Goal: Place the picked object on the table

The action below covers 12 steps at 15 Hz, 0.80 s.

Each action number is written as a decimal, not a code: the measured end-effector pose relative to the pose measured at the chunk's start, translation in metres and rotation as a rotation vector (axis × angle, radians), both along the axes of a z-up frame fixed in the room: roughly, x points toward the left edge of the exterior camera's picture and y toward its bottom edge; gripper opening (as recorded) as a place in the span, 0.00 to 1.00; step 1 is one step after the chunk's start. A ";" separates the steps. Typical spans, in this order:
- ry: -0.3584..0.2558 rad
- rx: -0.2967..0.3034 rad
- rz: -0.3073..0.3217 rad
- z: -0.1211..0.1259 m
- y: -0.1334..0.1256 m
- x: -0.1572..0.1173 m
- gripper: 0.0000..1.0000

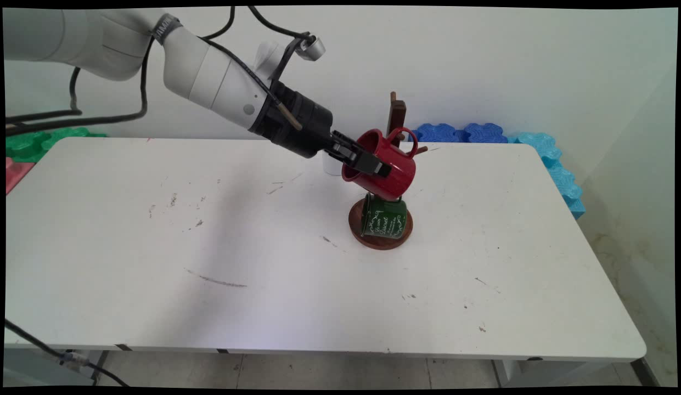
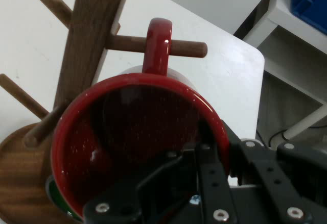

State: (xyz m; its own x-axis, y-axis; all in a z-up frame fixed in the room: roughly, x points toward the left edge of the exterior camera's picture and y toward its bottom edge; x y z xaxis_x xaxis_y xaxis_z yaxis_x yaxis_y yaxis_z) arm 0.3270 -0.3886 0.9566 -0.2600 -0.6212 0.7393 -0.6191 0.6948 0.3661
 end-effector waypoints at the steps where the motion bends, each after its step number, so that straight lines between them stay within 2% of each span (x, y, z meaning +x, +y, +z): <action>1: 0.000 0.001 -0.003 0.000 0.001 0.000 0.00; 12: 0.013 0.008 -0.031 0.009 0.016 -0.006 0.00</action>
State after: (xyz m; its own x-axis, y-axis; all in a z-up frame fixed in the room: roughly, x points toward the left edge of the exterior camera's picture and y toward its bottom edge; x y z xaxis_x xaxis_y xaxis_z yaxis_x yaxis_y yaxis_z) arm 0.3206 -0.3728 0.9655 -0.2694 -0.6187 0.7380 -0.5928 0.7105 0.3792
